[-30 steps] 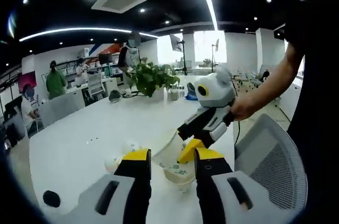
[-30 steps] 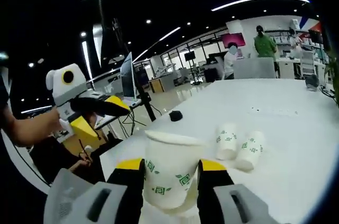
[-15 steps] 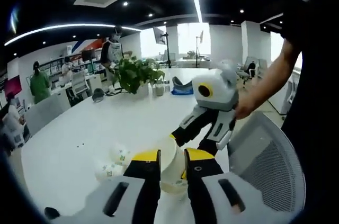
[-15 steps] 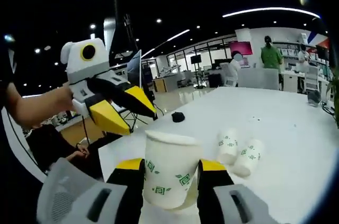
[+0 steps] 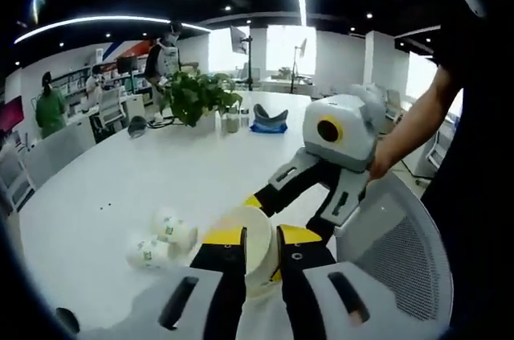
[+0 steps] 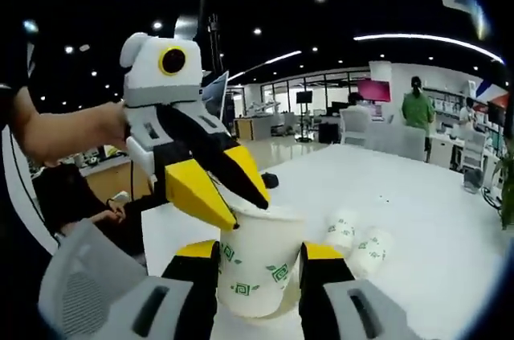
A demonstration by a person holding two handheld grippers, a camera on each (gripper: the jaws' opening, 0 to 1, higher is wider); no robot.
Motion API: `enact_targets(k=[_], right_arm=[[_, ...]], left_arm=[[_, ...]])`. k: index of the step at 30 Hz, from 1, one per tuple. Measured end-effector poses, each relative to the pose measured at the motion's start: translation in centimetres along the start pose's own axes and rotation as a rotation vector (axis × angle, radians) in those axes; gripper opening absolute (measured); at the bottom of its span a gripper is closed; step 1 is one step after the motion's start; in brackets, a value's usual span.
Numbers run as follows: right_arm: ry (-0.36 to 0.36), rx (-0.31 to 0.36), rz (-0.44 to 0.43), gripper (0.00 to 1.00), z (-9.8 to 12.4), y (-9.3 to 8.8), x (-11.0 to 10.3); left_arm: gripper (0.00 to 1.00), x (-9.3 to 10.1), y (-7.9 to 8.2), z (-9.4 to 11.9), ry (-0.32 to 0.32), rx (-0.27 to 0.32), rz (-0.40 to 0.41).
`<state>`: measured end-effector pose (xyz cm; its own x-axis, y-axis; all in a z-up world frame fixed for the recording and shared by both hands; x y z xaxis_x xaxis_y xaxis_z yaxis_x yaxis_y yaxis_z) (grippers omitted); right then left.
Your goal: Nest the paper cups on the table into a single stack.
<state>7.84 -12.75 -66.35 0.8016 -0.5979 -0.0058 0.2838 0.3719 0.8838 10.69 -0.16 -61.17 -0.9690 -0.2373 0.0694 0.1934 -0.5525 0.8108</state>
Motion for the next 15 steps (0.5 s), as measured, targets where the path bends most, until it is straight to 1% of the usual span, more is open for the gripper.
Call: enact_targets(k=[4,7,8,10,11,12,15], right_arm=[[-0.004,0.004,0.016,0.38,0.02,0.17,-0.22],[-0.012,0.003,0.024,0.38,0.01,0.11,-0.18],[-0.015,0.003,0.027,0.39,0.02,0.09,-0.19],[-0.024,0.004,0.045,0.39,0.11,0.04,-0.28],[-0.041,0.009,0.078,0.4,0.19,0.14,-0.21],[-0.066,0.003,0.118,0.41,0.31,0.15,-0.1],[-0.059,0.014,0.077,0.5,0.33,0.09,-0.27]], left_arm=[[0.08,0.15,0.0,-0.58,-0.017,-0.016,0.0],[0.05,0.38,0.16,-0.73,-0.023,-0.016,-0.007],[0.04,0.75,0.36,-0.89,-0.024,-0.016,-0.008],[0.01,0.9,0.4,-0.85,-0.029,-0.016,-0.012],[0.01,0.89,0.41,-0.8,-0.021,-0.015,-0.017],[0.0,1.01,0.56,-0.7,-0.015,-0.012,-0.02],[0.0,0.85,0.73,-0.36,-0.001,0.003,-0.023]])
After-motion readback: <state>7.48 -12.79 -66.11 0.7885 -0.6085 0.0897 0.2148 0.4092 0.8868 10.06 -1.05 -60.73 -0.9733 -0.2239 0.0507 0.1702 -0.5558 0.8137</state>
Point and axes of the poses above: the point that each gripper's makers call its tool centre point, and the gripper's own axes: z roughly backward along the fingers, x roughly to its right, y roughly out of its top, the point moved 9 cm from there along z, roughly backward along the fingers, and after that the axes turned 9 degrees about -x, right-handed, at the moved point
